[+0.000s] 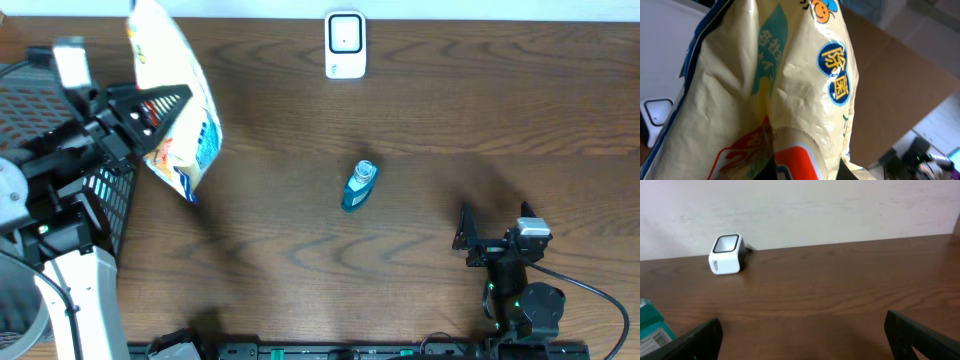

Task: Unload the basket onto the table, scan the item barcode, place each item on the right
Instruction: 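Lift the yellow wipes pack out of the basket with the left gripper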

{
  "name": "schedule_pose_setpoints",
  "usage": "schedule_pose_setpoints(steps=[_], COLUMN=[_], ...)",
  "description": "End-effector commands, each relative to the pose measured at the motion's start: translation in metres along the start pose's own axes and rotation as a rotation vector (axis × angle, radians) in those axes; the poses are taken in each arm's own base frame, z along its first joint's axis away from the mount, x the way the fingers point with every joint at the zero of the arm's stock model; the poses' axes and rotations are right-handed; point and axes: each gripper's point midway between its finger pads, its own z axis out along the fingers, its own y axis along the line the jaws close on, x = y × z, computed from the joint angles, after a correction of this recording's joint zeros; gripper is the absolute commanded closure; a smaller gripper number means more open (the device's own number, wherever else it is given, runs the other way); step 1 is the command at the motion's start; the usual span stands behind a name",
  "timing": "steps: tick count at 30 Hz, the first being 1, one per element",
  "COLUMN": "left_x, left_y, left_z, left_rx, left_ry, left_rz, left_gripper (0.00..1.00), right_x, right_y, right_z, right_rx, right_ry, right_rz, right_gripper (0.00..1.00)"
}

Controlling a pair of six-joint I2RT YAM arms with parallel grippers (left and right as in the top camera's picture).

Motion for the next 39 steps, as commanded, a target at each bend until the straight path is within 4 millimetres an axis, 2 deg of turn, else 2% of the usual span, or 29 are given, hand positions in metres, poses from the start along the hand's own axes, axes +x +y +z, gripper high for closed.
schedule_pose_setpoints(steps=[1,10,19,25,30,33,39], left_x=[0.015,0.035,0.055,0.067,0.1,0.117,0.136], left_y=[0.007,0.044,0.065,0.064,0.049,0.045,0.055], left_z=[0.006,0.009,0.008,0.015,0.042,0.051,0.051], left_rx=[0.034,0.027,0.011,0.036,0.137,0.178,0.17], left_ry=[0.056,0.068,0.076,0.102,0.186,0.217,0.219], left_rz=[0.006,-0.112,-0.223,-0.218,-0.146,-0.112,-0.123], left_gripper=[0.93,0.93,0.92,0.92,0.92,0.93,0.92], right_x=[0.001,0.001,0.001,0.001,0.001,0.001,0.001], right_y=[0.002,0.002,0.002,0.002,0.002,0.002,0.002], right_z=[0.0,0.0,0.0,0.0,0.0,0.0,0.0], right_rx=[-0.006,-0.006,-0.006,-0.006,-0.006,-0.006,-0.006], right_ry=[0.002,0.002,0.002,0.002,0.002,0.002,0.002], right_rz=[-0.014,-0.014,-0.014,-0.014,-0.014,-0.014,-0.014], right_gripper=[0.01,0.01,0.01,0.01,0.01,0.01,0.01])
